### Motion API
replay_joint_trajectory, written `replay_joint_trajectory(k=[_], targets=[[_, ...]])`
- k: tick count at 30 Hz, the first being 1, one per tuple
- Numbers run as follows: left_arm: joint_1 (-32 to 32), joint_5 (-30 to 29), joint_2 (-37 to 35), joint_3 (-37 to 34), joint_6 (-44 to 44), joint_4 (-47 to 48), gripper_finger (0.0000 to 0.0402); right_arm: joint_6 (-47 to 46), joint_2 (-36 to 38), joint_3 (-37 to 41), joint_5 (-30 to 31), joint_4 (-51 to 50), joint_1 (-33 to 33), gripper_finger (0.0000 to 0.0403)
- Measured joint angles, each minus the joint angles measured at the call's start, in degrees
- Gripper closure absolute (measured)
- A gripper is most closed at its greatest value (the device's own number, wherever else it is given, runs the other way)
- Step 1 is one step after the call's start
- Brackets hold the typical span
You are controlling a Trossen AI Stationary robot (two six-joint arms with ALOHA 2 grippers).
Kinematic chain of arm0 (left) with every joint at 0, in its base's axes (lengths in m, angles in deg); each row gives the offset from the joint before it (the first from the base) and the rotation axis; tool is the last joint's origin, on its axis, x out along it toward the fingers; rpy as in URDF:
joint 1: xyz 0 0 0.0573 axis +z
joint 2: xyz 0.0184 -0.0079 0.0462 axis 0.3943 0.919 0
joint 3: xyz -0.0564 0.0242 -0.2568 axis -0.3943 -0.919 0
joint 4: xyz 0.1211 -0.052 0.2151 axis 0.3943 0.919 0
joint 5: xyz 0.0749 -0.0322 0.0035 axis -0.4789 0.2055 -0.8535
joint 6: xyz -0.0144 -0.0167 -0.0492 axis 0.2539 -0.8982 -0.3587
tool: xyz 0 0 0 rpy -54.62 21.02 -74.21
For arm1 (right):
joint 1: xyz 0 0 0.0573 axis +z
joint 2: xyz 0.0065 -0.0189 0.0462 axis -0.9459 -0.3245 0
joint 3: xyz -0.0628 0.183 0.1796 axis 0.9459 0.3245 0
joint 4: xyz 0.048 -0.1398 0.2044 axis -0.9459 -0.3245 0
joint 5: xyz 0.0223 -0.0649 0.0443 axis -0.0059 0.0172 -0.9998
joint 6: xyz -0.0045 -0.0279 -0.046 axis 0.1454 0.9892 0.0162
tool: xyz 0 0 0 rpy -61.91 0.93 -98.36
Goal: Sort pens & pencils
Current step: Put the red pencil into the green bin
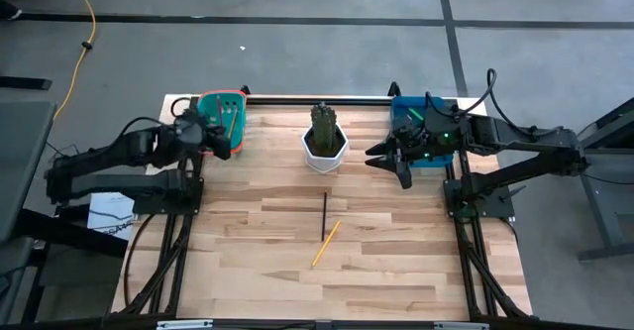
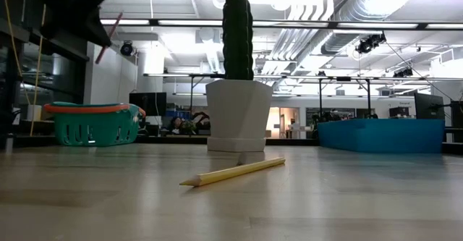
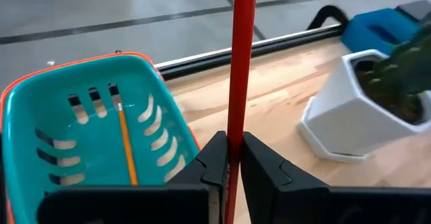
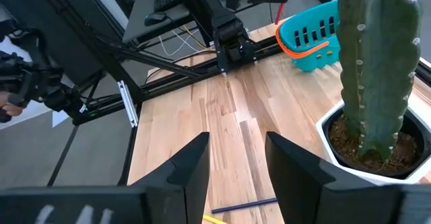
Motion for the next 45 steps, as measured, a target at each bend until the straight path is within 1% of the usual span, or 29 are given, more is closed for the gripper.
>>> replay_joint_trajectory(k=[4,8,11,18,22,24,29,33,45], targets=[[9.41,7.14,2.82,-0.25,6.08,-0.79,0.038,-0.06,0.0,0.0,0.0,-0.22,0.01,0.0267],[19.11,16.12,5.58,-0.25,13.86,-5.25,0.038,-1.01,-0.02,0.0,0.0,-0.42,0.0,0.0267],[25.65,20.46,6.88,-0.25,17.25,-7.11,0.038,-1.37,-0.02,0.0,0.0,-0.42,0.01,0.0267],[37.61,28.96,9.45,-0.38,24.13,-6.5,0.038,-2.14,-0.02,0.0,0.43,-0.39,0.0,0.0267],[42.19,34.88,11.58,-3.26,25.87,-7.18,0.038,-2.16,-0.02,0.0,0.94,-0.37,-0.03,0.0267],[43.08,34.92,12.01,-4.55,25.94,-7.89,0.038,-2.65,-0.02,0.0,1.43,-0.39,-0.05,0.0267],[43.03,32.28,12.0,-6.2,25.81,-9.5,0.038,-3.68,-0.02,0.0,1.46,-0.37,-0.07,0.0267],[43.02,31.24,12.02,-7.29,26.35,-9.77,0.038,-3.67,-0.02,0.0,1.97,-0.37,-0.07,0.0267],[43.0,28.74,12.05,-10.1,22.03,-8.89,0.038,-3.67,-0.02,0.0,1.99,-0.37,-0.16,0.0267]])
